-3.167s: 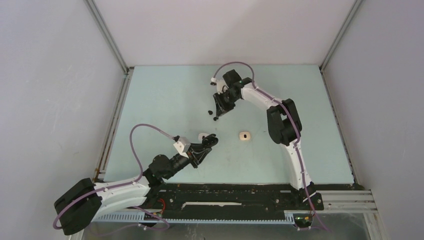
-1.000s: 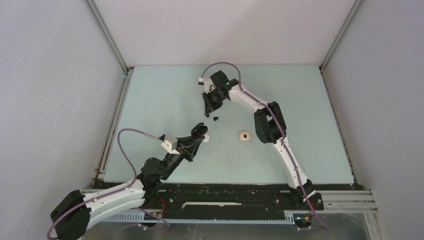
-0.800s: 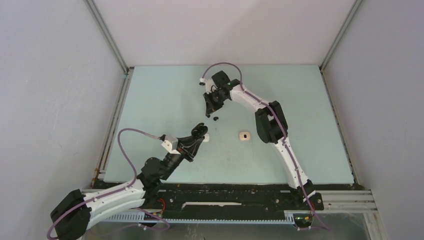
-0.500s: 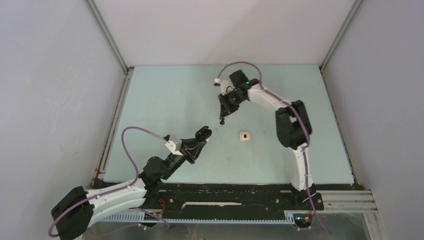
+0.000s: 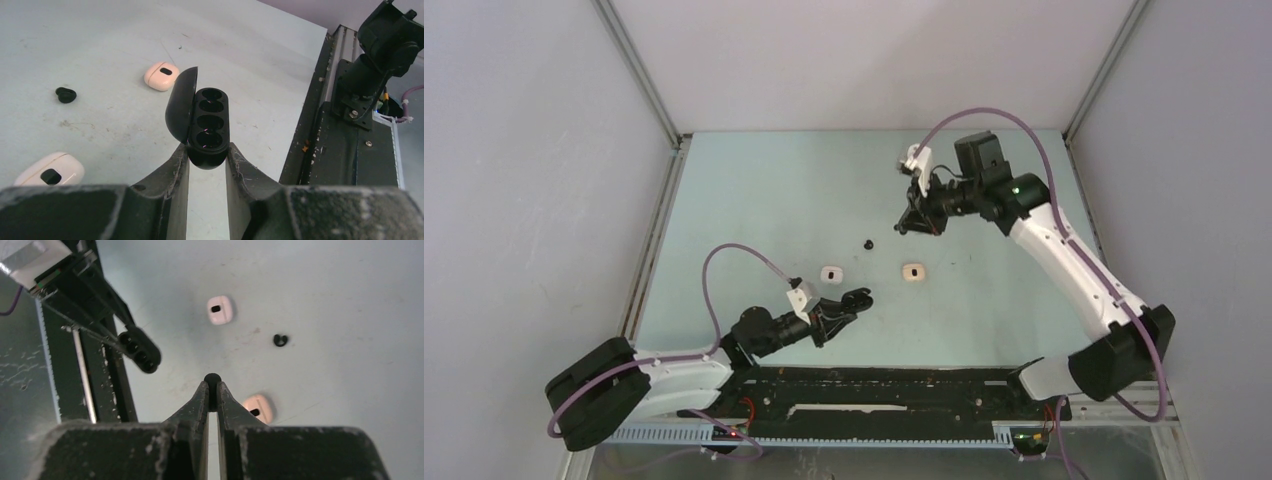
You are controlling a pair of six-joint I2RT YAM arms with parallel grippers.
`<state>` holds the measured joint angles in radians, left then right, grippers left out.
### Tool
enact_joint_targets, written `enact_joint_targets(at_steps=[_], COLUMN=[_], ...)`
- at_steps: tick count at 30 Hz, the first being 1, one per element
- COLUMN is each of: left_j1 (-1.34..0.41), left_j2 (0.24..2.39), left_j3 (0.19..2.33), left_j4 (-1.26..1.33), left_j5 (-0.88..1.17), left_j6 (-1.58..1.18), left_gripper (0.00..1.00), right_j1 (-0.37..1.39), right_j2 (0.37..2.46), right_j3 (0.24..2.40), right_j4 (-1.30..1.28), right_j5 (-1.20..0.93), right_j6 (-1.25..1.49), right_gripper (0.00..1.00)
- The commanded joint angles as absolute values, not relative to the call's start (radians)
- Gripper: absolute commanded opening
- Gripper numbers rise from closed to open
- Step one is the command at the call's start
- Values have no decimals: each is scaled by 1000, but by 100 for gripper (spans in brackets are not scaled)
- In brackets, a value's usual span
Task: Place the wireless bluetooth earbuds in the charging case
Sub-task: Pick up the earbud from the center of the board, then place the earbud in the charging case.
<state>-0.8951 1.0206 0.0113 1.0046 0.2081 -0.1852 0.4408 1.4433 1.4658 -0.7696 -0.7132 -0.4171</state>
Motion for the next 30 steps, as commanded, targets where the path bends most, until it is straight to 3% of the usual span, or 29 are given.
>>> enact_joint_targets(at_steps=[1, 5, 13, 21, 30], left_j1=[-890, -890, -888, -889, -888], left_j2=[935, 847, 919, 1015, 1026], left_j3=[17, -23, -7, 34, 29], left_j4=[1003, 956, 997, 1083, 1112], left_j5=[120, 46, 198, 374, 398], left_j6=[-166, -144, -151, -160, -161], left_gripper=[0, 0, 0, 0, 0], right_j1=[464, 460, 648, 881, 987], right_j2=[1449, 1491, 1382, 1345, 1435], right_j3=[1375, 1380, 1376, 1335, 1333], right_j4=[-698, -680, -793, -904, -850], right_j5=[-692, -779, -782, -632, -535], right_j6=[-381, -336, -559, -705, -680], right_gripper=[0, 0, 0, 0, 0])
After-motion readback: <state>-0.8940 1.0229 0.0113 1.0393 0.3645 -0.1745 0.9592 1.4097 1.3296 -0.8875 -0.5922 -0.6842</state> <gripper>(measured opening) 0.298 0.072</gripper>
